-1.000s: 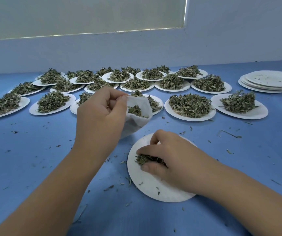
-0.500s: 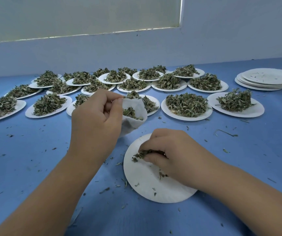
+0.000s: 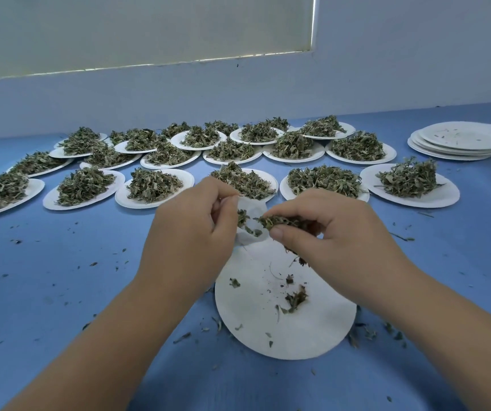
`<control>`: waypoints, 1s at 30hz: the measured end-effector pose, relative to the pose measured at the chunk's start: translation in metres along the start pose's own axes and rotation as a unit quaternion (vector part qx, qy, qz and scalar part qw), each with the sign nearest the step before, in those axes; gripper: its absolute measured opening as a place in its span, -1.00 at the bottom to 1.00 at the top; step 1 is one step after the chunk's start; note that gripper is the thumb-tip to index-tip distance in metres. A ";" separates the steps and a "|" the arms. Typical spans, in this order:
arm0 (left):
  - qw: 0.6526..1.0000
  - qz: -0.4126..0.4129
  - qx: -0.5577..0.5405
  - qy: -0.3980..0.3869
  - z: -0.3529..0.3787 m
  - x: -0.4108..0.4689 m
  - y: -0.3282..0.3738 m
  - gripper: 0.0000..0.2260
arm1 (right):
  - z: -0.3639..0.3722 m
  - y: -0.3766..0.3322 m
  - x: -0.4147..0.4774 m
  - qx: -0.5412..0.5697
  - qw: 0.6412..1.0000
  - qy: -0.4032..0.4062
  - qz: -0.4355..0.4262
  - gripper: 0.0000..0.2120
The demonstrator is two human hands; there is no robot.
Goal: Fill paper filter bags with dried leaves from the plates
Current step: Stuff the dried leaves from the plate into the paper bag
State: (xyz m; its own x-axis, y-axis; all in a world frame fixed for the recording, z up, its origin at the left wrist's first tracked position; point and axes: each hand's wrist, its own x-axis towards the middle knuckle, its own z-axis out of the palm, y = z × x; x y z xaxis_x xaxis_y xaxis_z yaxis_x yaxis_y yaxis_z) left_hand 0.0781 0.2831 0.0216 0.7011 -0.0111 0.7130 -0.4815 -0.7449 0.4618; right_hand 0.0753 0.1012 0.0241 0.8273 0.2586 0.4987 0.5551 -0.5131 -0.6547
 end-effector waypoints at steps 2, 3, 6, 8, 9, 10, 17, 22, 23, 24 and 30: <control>1.000 0.004 -0.002 -0.009 0.002 -0.001 0.002 -0.88 | 0.002 -0.002 0.000 -0.037 0.999 0.005 -0.008 -0.86; 1.000 0.010 -0.001 -0.011 0.002 -0.002 0.003 -0.88 | 0.003 -0.003 0.000 -0.058 0.998 0.008 -0.014 -0.86; 0.999 0.026 0.003 -0.018 0.003 -0.004 0.006 -0.89 | 0.007 -0.006 -0.001 -0.098 0.995 0.013 -0.022 -0.84; 0.999 0.026 0.003 -0.024 0.004 -0.005 0.008 -0.90 | 0.009 -0.008 -0.001 -0.119 0.993 0.012 -0.019 -0.84; 0.999 0.024 0.002 -0.027 0.005 -0.006 0.008 -0.90 | 0.010 -0.009 -0.002 -0.127 0.992 0.009 -0.015 -0.85; 0.999 0.020 0.002 -0.030 0.006 -0.006 0.009 -0.91 | 0.010 -0.009 -0.002 -0.131 0.991 0.005 -0.010 -0.87; 0.998 0.015 0.001 -0.061 0.008 -0.008 0.013 -0.86 | 0.011 -0.018 -0.004 -0.175 0.984 -0.002 -0.034 -0.92; 0.998 0.013 -0.012 -0.068 0.008 -0.009 0.015 -0.86 | 0.015 -0.018 -0.001 -0.181 0.983 -0.012 -0.021 -0.92; 0.998 0.009 -0.017 -0.067 0.008 -0.009 0.015 -0.86 | 0.014 -0.018 -0.001 -0.163 0.986 -0.004 -0.017 -0.91; 0.998 0.007 -0.022 -0.063 0.008 -0.009 0.015 -0.86 | 0.013 -0.017 -0.002 -0.138 0.990 0.005 -0.013 -0.91; 0.996 -0.015 -0.063 -0.055 0.009 -0.010 0.015 -0.92 | 0.005 -0.016 -0.004 -0.053 0.998 0.022 -0.005 -0.81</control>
State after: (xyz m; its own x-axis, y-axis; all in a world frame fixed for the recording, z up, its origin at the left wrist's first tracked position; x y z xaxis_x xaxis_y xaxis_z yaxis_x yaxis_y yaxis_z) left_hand 0.0691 0.2663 0.0166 0.7667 -0.0676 0.6384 -0.5160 -0.6566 0.5501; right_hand 0.0636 0.1126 0.0298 0.8154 0.2296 0.5314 0.5498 -0.5945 -0.5868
